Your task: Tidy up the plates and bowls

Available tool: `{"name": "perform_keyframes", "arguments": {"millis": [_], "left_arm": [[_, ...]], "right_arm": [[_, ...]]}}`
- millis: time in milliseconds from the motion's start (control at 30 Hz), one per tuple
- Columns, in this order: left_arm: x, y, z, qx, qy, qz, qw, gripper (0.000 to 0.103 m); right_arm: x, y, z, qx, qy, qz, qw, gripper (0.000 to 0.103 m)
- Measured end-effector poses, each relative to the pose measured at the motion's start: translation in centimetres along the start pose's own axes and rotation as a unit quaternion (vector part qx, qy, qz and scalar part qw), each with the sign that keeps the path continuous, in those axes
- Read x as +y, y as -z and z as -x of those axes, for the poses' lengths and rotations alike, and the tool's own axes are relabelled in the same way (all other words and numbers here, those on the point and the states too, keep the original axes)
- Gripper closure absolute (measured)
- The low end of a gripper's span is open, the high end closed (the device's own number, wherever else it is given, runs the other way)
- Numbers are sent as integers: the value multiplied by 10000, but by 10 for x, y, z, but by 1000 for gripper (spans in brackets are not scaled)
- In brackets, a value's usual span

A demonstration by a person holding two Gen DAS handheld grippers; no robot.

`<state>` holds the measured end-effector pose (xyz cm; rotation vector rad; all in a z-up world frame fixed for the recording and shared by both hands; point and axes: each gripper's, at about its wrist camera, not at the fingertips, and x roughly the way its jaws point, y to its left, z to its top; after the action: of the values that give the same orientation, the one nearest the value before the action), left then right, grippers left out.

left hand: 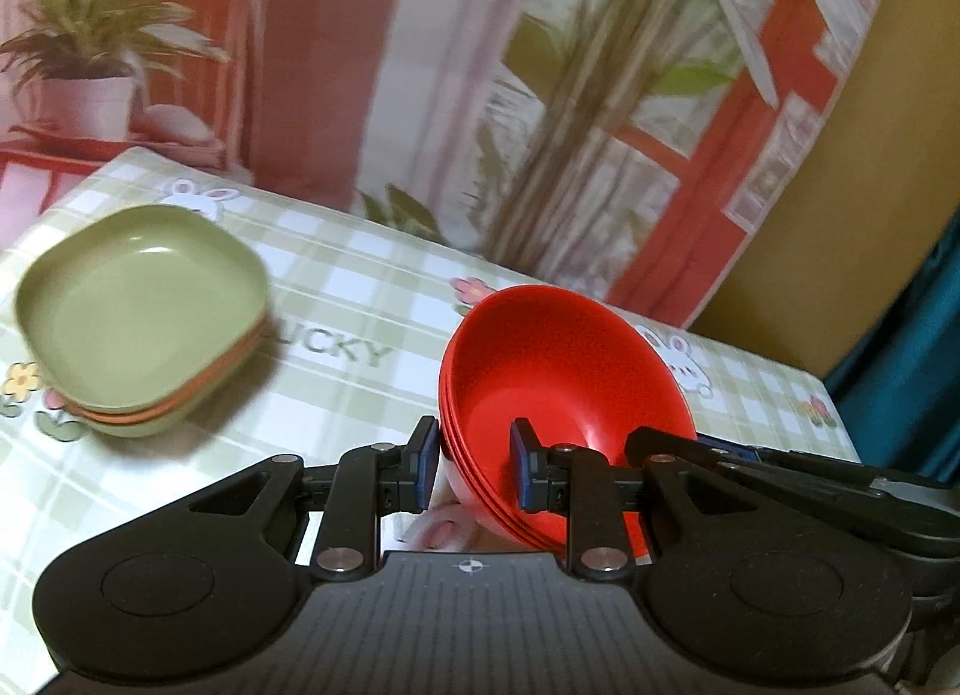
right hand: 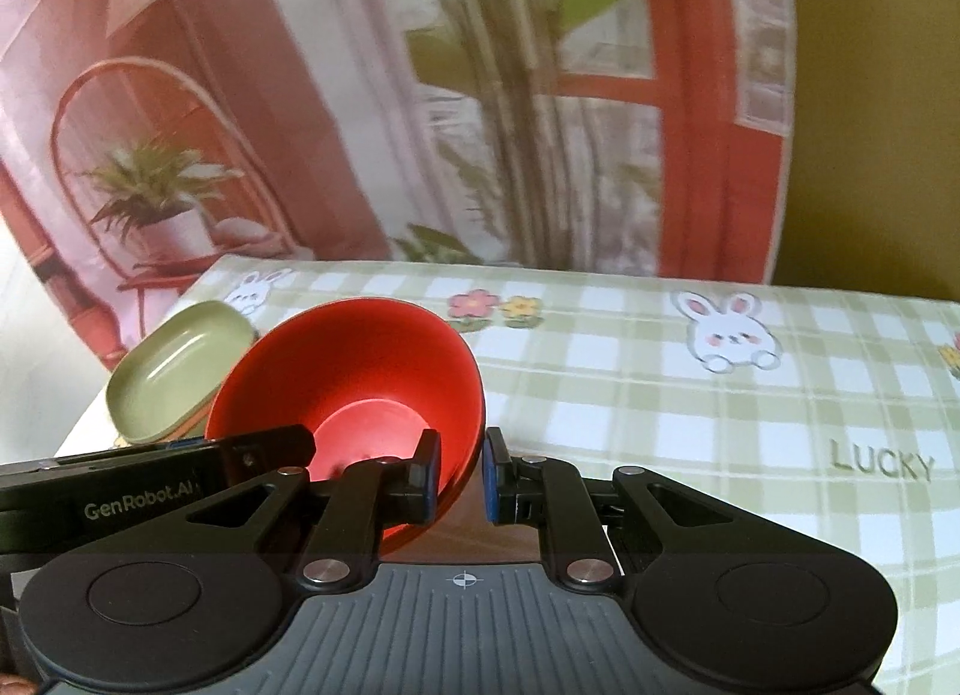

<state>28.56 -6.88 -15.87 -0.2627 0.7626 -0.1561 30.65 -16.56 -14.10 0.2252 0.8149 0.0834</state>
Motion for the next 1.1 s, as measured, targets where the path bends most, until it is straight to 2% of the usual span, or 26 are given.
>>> {"name": "perform_keyframes", "arguments": {"millis": [233, 800, 1100], "left_arm": [[31, -14, 15, -235, -262, 310, 9989, 76], [96, -31, 37, -674, -406, 963, 9922, 76], [136, -40, 42, -901, -93, 1307, 9873, 75]], "right_arm": [[42, -10, -16, 75, -113, 438, 9989, 89], [111, -44, -53, 71, -475, 1057, 9932, 89], [138, -55, -80, 162, -614, 1161, 9912, 89]]}}
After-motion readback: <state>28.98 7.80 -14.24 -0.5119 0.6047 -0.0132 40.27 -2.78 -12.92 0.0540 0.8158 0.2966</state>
